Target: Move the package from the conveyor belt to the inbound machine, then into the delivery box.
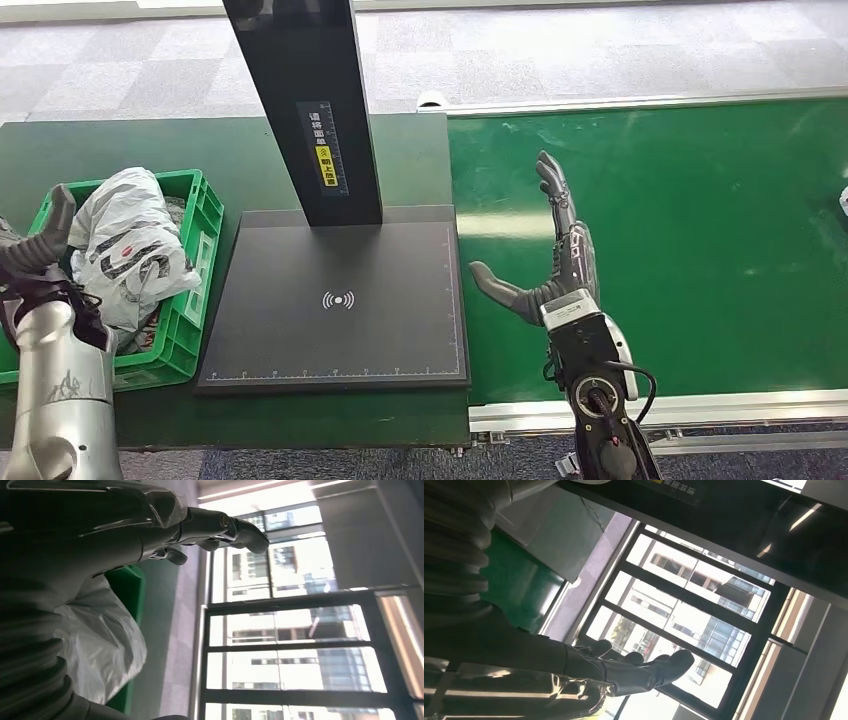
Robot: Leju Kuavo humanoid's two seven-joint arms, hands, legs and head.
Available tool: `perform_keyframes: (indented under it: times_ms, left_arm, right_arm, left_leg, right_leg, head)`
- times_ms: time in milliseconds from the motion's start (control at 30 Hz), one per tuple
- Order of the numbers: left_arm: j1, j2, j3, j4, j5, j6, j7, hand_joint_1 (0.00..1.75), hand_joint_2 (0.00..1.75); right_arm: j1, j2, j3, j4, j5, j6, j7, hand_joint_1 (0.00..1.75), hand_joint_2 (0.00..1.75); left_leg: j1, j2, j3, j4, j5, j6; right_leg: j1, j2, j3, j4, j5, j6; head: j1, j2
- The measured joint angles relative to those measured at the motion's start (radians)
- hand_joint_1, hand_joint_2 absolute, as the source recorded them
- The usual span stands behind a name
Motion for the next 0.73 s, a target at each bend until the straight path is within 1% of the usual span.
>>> perform_keyframes:
  times_ms: [100, 167, 267, 333, 400, 500, 600, 700, 733]
  left_arm:
    - [0.164, -0.054, -0.191, -0.247, -0.073, 0.083, -0.071, 0.00, 1.75]
    - [0.255, -0.075, -0.312, -0.368, -0.105, 0.143, -0.087, 0.00, 1.75]
    - [0.364, -0.095, -0.483, -0.490, -0.178, 0.261, -0.090, 0.00, 1.75]
    - [0.424, -0.107, -0.597, -0.527, -0.212, 0.348, -0.091, 0.00, 1.75]
    - [0.473, -0.119, -0.703, -0.531, -0.198, 0.394, -0.090, 0.00, 1.75]
    - [0.512, -0.140, -0.813, -0.473, -0.131, 0.386, -0.089, 0.00, 1.75]
    - [0.520, -0.161, -0.867, -0.344, -0.066, 0.376, -0.087, 0.00, 1.75]
    - [0.521, -0.174, -0.894, -0.215, -0.027, 0.359, -0.087, 0.00, 1.75]
    - [0.521, -0.175, -0.897, -0.197, -0.016, 0.353, -0.087, 0.00, 1.75]
  right_arm:
    - [-0.001, 0.000, -0.006, 0.005, 0.000, 0.000, 0.001, 0.00, 1.75]
    - [-0.001, 0.000, -0.011, 0.010, 0.000, 0.000, 0.001, 0.00, 1.75]
    - [0.001, -0.001, -0.020, 0.021, 0.005, -0.005, 0.004, 0.00, 1.75]
    - [0.008, -0.001, -0.026, 0.039, 0.011, -0.013, 0.007, 0.00, 1.75]
    - [0.023, 0.000, -0.031, 0.075, 0.012, -0.025, -0.004, 0.00, 1.75]
    - [0.050, 0.004, -0.040, 0.159, 0.011, -0.065, -0.051, 0.00, 1.75]
    - [0.064, 0.009, -0.059, 0.277, -0.011, -0.125, -0.121, 0.00, 1.75]
    - [0.071, 0.009, -0.089, 0.407, -0.045, -0.174, -0.217, 0.00, 1.75]
    - [0.072, 0.009, -0.095, 0.429, -0.051, -0.182, -0.234, 0.00, 1.75]
  left_leg:
    - [-0.001, 0.000, 0.000, 0.000, -0.001, 0.001]
    - [-0.001, 0.000, 0.000, 0.000, -0.002, 0.001]
    - [0.000, 0.000, 0.000, 0.000, -0.003, 0.001]
    - [0.000, 0.000, 0.000, 0.000, -0.003, 0.001]
    - [0.000, 0.000, 0.000, 0.000, -0.003, 0.001]
    - [0.000, 0.000, 0.000, 0.000, -0.003, 0.001]
    - [0.000, 0.000, 0.000, 0.000, -0.003, 0.001]
    - [0.000, 0.000, 0.000, 0.000, -0.003, 0.001]
    - [0.000, 0.000, 0.001, 0.000, -0.003, 0.001]
  right_leg:
    - [-0.001, 0.000, 0.000, -0.001, -0.001, 0.001]
    - [-0.001, 0.000, 0.000, -0.001, -0.001, 0.001]
    - [-0.001, 0.000, 0.000, -0.001, -0.001, 0.001]
    - [0.000, 0.000, 0.000, -0.001, -0.001, 0.001]
    - [0.000, 0.000, 0.000, -0.001, -0.001, 0.001]
    - [0.000, 0.000, 0.001, -0.001, -0.001, 0.001]
    - [0.000, 0.000, 0.001, -0.001, -0.001, 0.001]
    - [0.000, 0.000, 0.001, -0.001, -0.001, 0.001]
    - [0.000, 0.000, 0.001, -0.001, -0.001, 0.001]
  head:
    - [0.000, 0.000]
    - [0.000, 0.000]
    - [0.000, 0.000]
    - [0.000, 0.000]
    - [0.000, 0.000]
    - [0.000, 0.000]
    - [0.000, 0.000]
    - [0.000, 0.000]
    - [0.000, 0.000]
